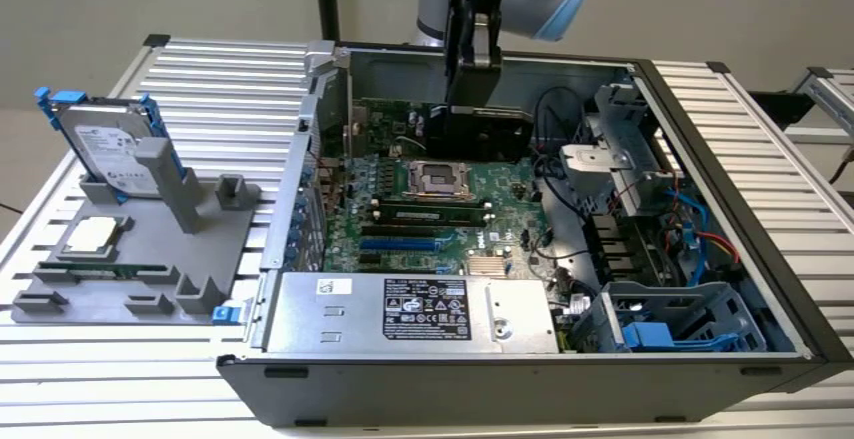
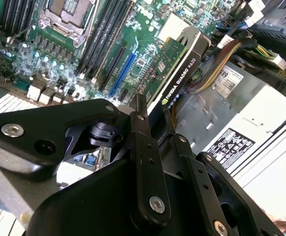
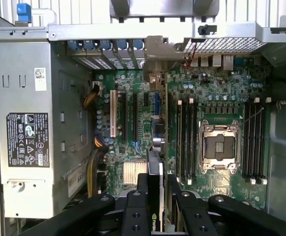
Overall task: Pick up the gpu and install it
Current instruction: 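Insert the gpu into the slot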
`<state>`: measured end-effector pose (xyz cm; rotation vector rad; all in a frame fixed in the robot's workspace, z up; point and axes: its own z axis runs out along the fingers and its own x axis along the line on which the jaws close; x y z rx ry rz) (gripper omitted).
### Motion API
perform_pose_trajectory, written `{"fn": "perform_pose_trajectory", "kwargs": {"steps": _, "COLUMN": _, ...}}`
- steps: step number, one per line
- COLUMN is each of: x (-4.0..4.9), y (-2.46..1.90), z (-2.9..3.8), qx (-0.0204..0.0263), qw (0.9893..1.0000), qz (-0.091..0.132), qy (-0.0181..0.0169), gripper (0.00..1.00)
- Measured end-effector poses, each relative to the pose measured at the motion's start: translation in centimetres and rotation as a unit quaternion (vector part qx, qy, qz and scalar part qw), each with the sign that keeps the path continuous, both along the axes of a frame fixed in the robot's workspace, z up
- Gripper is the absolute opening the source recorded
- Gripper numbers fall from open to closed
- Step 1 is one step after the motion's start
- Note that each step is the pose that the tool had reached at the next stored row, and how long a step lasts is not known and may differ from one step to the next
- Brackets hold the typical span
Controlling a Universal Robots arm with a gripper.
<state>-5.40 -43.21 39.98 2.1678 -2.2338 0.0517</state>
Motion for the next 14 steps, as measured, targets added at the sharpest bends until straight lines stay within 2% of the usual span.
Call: {"fn": "perform_pose_trajectory", "kwargs": {"steps": 14, "x": 0.00, "y": 0.21, "z": -0.71, "qx": -0.0046, "qw": 1.0000, "qz": -0.001, "qy": -0.0005, "gripper": 0.00}}
